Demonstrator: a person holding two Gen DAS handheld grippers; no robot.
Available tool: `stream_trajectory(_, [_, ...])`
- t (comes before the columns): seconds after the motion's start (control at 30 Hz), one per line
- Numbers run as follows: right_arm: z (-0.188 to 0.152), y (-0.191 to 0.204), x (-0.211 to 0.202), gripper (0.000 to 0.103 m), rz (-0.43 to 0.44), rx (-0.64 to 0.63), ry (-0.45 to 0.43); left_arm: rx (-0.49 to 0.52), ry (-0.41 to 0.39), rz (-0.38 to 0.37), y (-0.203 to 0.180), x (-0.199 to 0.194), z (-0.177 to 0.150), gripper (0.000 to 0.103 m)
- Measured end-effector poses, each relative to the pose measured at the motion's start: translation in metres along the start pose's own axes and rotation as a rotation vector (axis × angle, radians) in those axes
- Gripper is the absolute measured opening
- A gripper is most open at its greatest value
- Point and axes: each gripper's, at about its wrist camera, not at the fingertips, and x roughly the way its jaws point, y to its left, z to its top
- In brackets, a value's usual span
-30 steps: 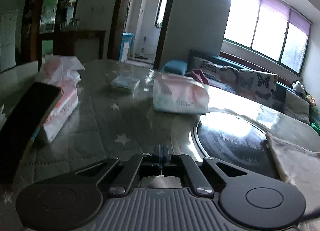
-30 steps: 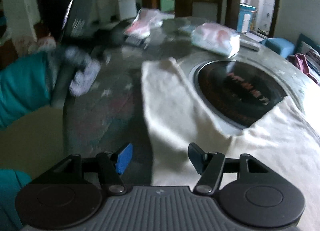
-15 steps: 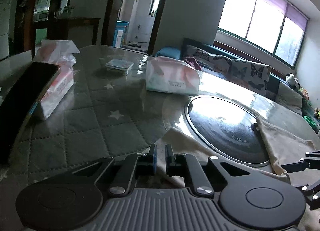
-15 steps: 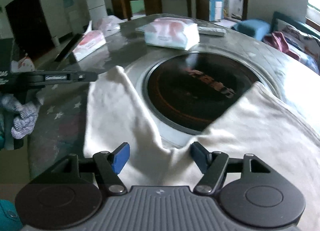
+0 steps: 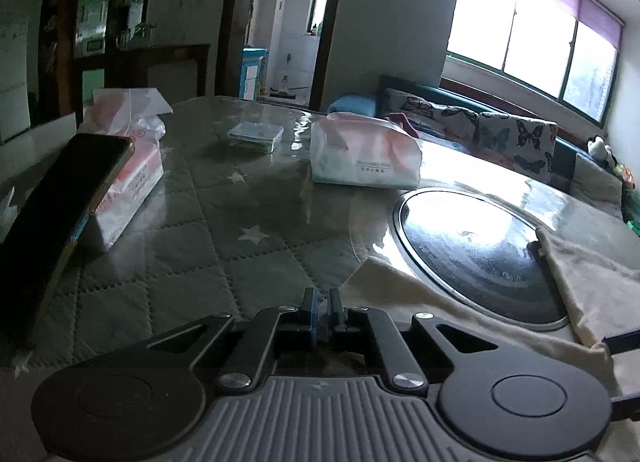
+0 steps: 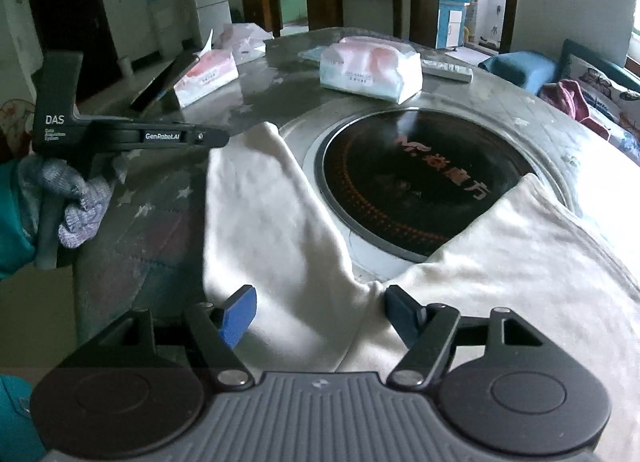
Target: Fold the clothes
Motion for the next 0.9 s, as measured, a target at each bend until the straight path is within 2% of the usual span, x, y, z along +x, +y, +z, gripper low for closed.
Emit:
stream_trajectory(0.17, [-0.001, 0.017, -0.01, 0.072, 0.016, -0.046, -0.009, -0.014, -0.005, 0.002, -0.001, -0.008, 0.003, 0.009])
stream_trajectory(0.3, [-0.004, 0.032, -0.016, 0.071, 0.037, -0.084, -0.007, -0.018, -0.005, 0.007, -0.005, -0.012, 0.004, 0.03])
stream_trajectory(0.47, [-0.018, 0.053, -0.006, 0.066, 0.07, -0.122, 0.026, -0.025, -0.001, 0.01, -0.008, -0.018, 0.003, 0.037])
stream_trajectory(0.57, [-0.023, 0.061, -0.001, 0.066, 0.067, -0.138, 0.034, -0.029, 0.002, 0.016, -0.009, -0.021, 0.003, 0.037])
stream_trajectory(0.67, [-0.022, 0.063, -0.006, 0.06, 0.083, -0.132, 0.029, -0.057, -0.005, 0.025, -0.007, -0.027, 0.002, 0.037])
stream_trajectory(0.9, [-0.022, 0.065, -0.005, 0.06, 0.08, -0.11, 0.017, -0.11, 0.012, 0.057, -0.002, -0.029, -0.001, 0.035])
